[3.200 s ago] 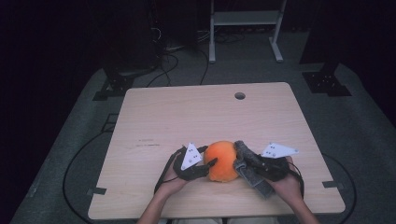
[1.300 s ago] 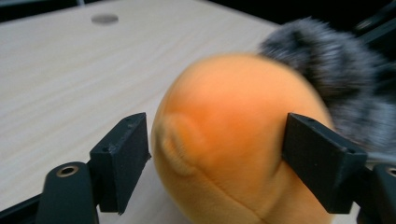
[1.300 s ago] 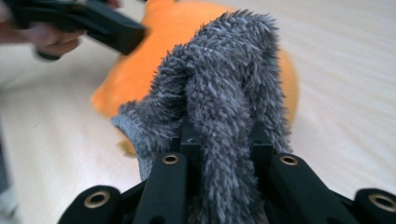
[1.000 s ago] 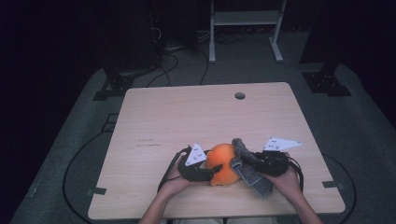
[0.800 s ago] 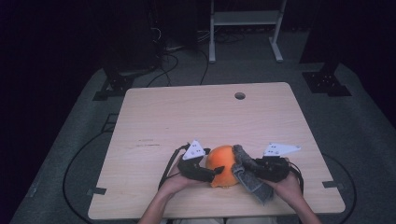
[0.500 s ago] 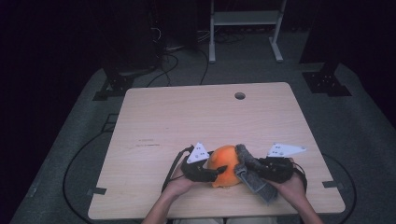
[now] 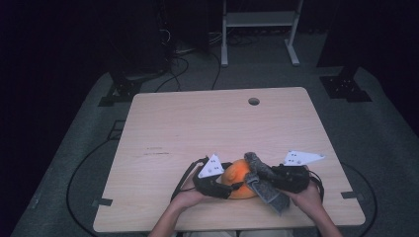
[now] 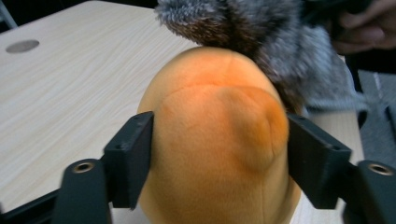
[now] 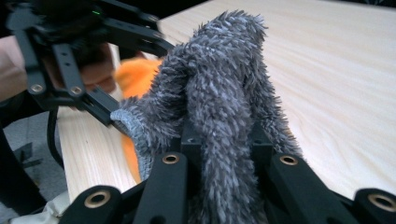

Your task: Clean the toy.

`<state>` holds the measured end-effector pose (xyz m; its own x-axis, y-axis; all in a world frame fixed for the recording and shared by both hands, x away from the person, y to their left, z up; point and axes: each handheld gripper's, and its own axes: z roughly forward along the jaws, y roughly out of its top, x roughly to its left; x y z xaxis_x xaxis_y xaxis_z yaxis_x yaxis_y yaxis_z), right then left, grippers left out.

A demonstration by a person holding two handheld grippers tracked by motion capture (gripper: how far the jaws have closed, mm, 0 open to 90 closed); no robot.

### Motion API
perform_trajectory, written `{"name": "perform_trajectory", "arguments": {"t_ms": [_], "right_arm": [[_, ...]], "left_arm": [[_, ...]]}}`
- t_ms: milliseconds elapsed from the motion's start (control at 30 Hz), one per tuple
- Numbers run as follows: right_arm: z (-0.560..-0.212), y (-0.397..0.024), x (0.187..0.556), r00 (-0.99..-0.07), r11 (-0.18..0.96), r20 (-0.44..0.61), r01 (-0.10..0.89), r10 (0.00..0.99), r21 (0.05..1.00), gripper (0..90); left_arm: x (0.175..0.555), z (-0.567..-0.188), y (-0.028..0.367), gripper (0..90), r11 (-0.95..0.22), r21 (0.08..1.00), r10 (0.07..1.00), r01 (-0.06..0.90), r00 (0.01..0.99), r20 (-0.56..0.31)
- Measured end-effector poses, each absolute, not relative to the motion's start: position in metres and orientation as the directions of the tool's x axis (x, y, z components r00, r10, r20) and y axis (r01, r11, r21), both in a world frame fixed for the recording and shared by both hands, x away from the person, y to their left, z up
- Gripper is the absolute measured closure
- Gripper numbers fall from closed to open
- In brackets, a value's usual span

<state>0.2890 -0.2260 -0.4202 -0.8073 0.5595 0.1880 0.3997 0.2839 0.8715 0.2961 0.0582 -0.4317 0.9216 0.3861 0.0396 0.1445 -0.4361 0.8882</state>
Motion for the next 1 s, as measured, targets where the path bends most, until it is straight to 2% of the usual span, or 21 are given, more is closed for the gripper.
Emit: {"name": "perform_trajectory", "arguments": {"t_ms": [100,167,367,433,467,533,567,600,633,667,700,733,767,800,867,900,933,967,1000], "right_arm": [[-0.426,-0.235,0.293,-0.789,0.285,0.205,0.431,0.579,0.856,74.5],[-0.432,-0.246,0.299,-0.761,0.267,0.267,0.497,0.591,0.826,74.5],[-0.415,-0.235,0.294,-0.797,0.252,0.225,0.423,0.56,0.87,74.5],[-0.414,-0.226,0.294,-0.811,0.287,0.199,0.408,0.551,0.867,74.5],[-0.416,-0.223,0.293,-0.813,0.305,0.179,0.399,0.554,0.865,74.5],[-0.42,-0.224,0.291,-0.807,0.291,0.192,0.407,0.558,0.866,74.5],[-0.42,-0.225,0.29,-0.806,0.291,0.192,0.409,0.56,0.865,74.5],[-0.421,-0.225,0.29,-0.805,0.287,0.194,0.409,0.56,0.866,74.5],[-0.42,-0.225,0.289,-0.805,0.29,0.189,0.406,0.563,0.867,74.5],[-0.419,-0.224,0.289,-0.802,0.295,0.18,0.404,0.569,0.866,74.6],[-0.419,-0.224,0.289,-0.802,0.295,0.18,0.404,0.569,0.866,74.6],[-0.414,-0.226,0.287,-0.79,0.285,0.162,0.392,0.591,0.874,74.7],[-0.414,-0.226,0.287,-0.79,0.285,0.162,0.392,0.591,0.874,74.7],[-0.407,-0.225,0.283,-0.789,0.278,0.139,0.367,0.598,0.888,74.8],[-0.404,-0.223,0.283,-0.788,0.274,0.117,0.344,0.604,0.898,74.8],[-0.404,-0.223,0.283,-0.788,0.274,0.117,0.344,0.604,0.898,74.8],[-0.41,-0.218,0.288,-0.783,0.3,0.115,0.363,0.612,0.882,74.8],[-0.41,-0.218,0.288,-0.783,0.3,0.115,0.363,0.612,0.882,74.8],[-0.42,-0.212,0.291,-0.788,0.307,0.14,0.388,0.6,0.869,74.9]], "left_arm": [[0.297,-0.433,0.06,33.5,-0.434,0.889,0.386,0.147,0.922,0.036],[0.298,-0.434,0.062,35.1,-0.432,0.89,0.381,0.144,0.924,0.035],[0.296,-0.435,0.061,37.6,-0.452,0.886,0.354,0.1,0.932,0.075],[0.296,-0.434,0.061,31.9,-0.456,0.883,0.358,0.111,0.931,0.068],[0.297,-0.433,0.061,31.9,-0.456,0.882,0.362,0.123,0.93,0.057],[0.3,-0.427,0.058,15.2,-0.43,0.88,0.402,0.2,0.916,-0.011],[0.301,-0.426,0.056,13.0,-0.426,0.877,0.413,0.22,0.91,-0.027],[0.301,-0.425,0.053,15.0,-0.424,0.875,0.421,0.232,0.906,-0.037],[0.297,-0.426,0.047,20.9,-0.446,0.873,0.418,0.198,0.908,0.007],[0.297,-0.426,0.047,27.6,-0.446,0.873,0.418,0.198,0.908,0.007],[0.293,-0.425,0.045,27.6,-0.456,0.88,0.42,0.137,0.904,0.076],[0.29,-0.421,0.046,38.4,-0.439,0.897,0.412,0.055,0.9,0.146],[0.29,-0.421,0.046,40.0,-0.439,0.897,0.412,0.055,0.9,0.146],[0.288,-0.418,0.047,40.4,-0.427,0.903,0.405,-0.04,0.885,0.23],[0.291,-0.417,0.049,38.2,-0.444,0.893,0.392,-0.071,0.881,0.265],[0.291,-0.417,0.049,34.5,-0.444,0.893,0.392,-0.071,0.881,0.265],[0.301,-0.424,0.052,27.3,-0.452,0.89,0.401,0.059,0.905,0.144],[0.301,-0.424,0.052,19.8,-0.452,0.89,0.401,0.059,0.905,0.144],[0.304,-0.426,0.057,17.3,-0.408,0.903,0.425,0.132,0.903,0.06]]}}
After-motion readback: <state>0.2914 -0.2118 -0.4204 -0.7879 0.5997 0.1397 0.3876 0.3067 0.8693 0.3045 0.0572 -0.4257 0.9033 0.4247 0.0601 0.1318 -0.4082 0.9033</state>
